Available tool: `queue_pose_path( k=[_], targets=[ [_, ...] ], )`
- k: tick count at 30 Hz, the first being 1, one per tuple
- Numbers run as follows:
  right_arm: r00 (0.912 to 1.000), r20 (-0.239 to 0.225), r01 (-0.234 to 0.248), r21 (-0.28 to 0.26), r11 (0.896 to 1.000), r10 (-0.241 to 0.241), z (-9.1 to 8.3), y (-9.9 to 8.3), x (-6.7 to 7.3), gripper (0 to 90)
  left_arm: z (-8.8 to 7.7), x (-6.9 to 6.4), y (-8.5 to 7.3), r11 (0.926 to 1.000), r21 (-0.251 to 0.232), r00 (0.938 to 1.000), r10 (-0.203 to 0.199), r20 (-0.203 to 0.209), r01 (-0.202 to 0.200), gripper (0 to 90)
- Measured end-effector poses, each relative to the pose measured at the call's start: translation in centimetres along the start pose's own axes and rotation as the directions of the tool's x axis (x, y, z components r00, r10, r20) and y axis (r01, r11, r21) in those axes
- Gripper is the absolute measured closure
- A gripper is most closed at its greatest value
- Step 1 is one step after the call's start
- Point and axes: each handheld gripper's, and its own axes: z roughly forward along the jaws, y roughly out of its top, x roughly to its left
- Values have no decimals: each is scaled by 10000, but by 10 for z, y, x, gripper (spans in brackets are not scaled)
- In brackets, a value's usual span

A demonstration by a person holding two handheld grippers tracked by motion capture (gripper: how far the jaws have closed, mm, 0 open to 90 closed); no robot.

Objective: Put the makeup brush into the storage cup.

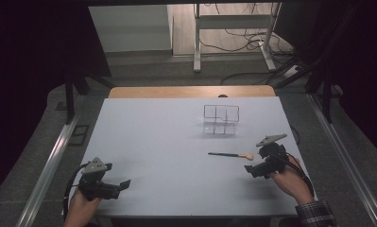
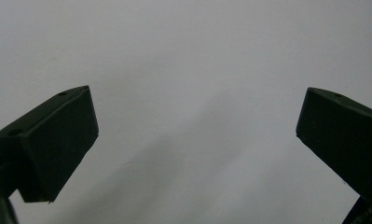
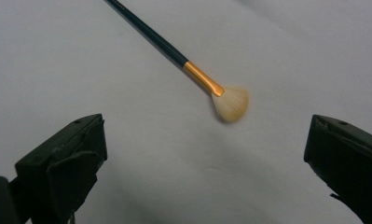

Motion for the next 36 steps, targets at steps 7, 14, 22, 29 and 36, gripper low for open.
queue_pose_path(
  k=[7, 14, 22, 29, 36],
  targets=[
    [9998, 84, 164, 367, 9992, -167, 7, 13, 0, 0, 0, 0, 0, 10000, 28, 10000, -7, 8, 7, 0],
    [9997, 123, 202, 584, 9981, -209, 13, 21, 1, 0, 1, 0, 0, 10000, 65, 10000, -40, -8, 40, 0],
    [10000, -6, 68, 734, 9973, -67, 19, 29, 0, 0, 1, 0, 0, 10000, 86, 10000, -43, -8, 43, 0],
    [9997, -157, 222, 854, 9961, -209, 24, 36, 0, 0, 1, 0, 0, 9999, 98, 10000, -23, 15, 23, 0],
    [9997, -99, 252, 1076, 9939, -243, 30, 43, -1, 0, 1, 0, 0, 10000, 71, 10000, -32, 60, 32, 0]
  ],
)
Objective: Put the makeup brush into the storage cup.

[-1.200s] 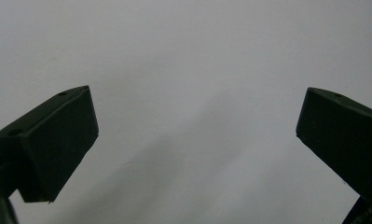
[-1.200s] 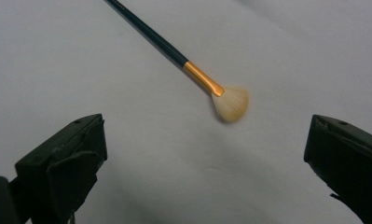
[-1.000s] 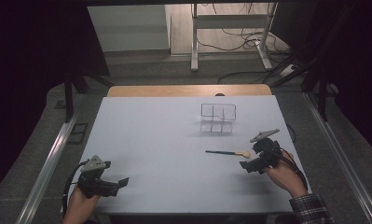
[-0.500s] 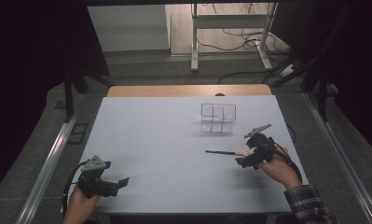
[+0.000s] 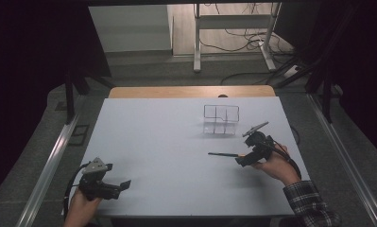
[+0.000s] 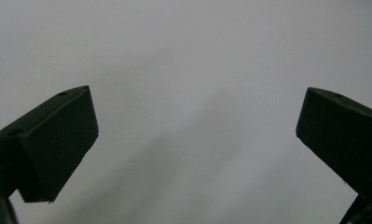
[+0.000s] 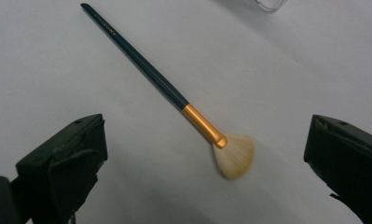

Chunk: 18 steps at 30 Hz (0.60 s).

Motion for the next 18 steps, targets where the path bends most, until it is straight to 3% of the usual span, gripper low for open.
queue_pose_path(
  k=[18],
  targets=[
    [9992, -381, 110, 83, 9999, -107, 14, 22, 6, 20, -1, 0, 1, 9999, -130, 9999, 104, 44, -104, 0]
  ],
)
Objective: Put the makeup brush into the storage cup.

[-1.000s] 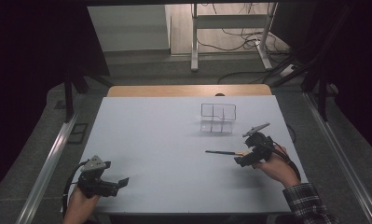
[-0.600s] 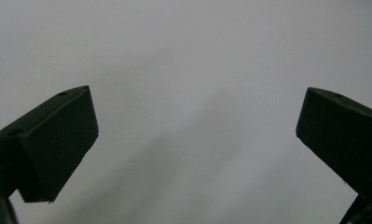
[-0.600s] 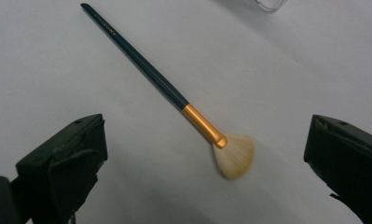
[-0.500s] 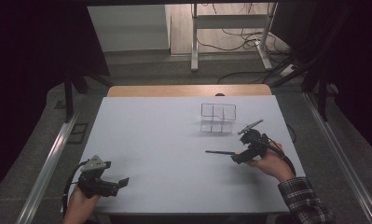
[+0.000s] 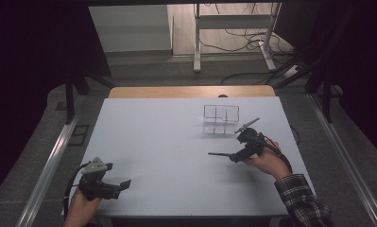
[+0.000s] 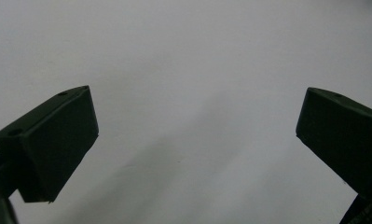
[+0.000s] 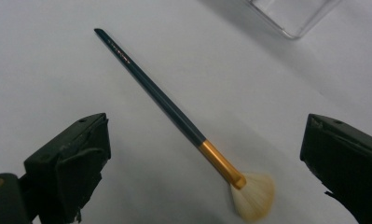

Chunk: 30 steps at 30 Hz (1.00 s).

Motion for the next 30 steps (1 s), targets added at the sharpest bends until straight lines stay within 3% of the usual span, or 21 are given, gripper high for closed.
queue_pose_path(
  k=[12, 20, 28, 29, 30],
  targets=[
    [9994, 17, 344, 21, 9994, -344, 8, 17, 9, 81, 0, 0, 0, 10000, 37, 10000, -5, 24, 5, 0],
    [9989, -95, 463, 240, 9986, -461, 20, 14, 8, 140, 1, 0, -1, 10000, 34, 10000, -44, 10, 44, 0],
    [9954, -349, 911, 594, 9941, -891, 32, 9, 6, 304, 1, 0, -1, 10000, 60, 10000, -50, 21, 50, 0],
    [9921, -484, 1192, 711, 9903, -1159, 29, 10, 6, 450, 1, 0, -1, 10000, 74, 10000, -15, 55, 14, 0],
    [9921, -484, 1192, 711, 9903, -1159, 29, 10, 6, 450, 1, 0, -1, 10000, 74, 10000, -15, 55, 14, 0]
  ],
)
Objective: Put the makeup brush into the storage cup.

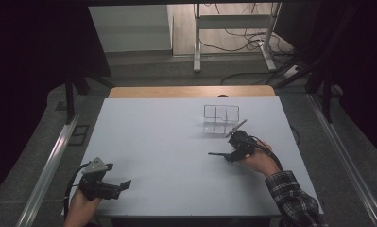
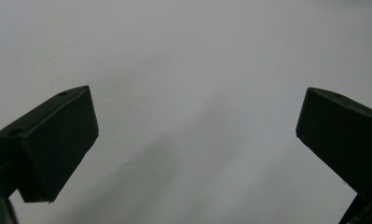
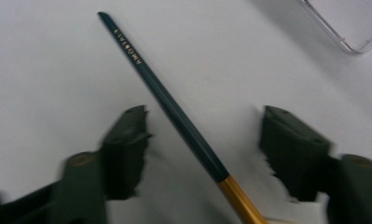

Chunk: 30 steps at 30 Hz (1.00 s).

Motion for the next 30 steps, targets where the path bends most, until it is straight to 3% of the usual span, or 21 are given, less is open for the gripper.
queue_pose_path(
  k=[2, 3, 5, 13, 21, 30],
  targets=[
    [9997, -135, 223, 139, 9997, -221, -2, 1, 3, 644, 1, -1, 0, 10000, 25, 10000, -9, 39, 9, 0],
    [9997, -135, 223, 139, 9997, -221, -2, 1, 3, 644, 1, -1, 0, 10000, 27, 9999, 12, 111, -12, 0],
    [9991, -240, 340, 177, 9993, -335, -3, 0, 5, 836, 1, -2, 0, 10000, 6, 9998, 20, 202, -20, 0],
    [9997, -248, -14, -205, 9998, 9, -5, -5, 5, 839, 2, -1, 0, 9987, -273, 9979, 449, 467, -436, 22],
    [9992, -333, 196, -372, 9991, -208, -14, -7, 8, 839, 2, 1, 1, 9994, -342, 9973, -65, 733, 90, 2],
    [9975, -485, 482, -681, 9965, -516, -29, -9, 16, 839, 2, -6, 6, 9994, -339, 9958, 8, 917, 23, 0]
  ],
)
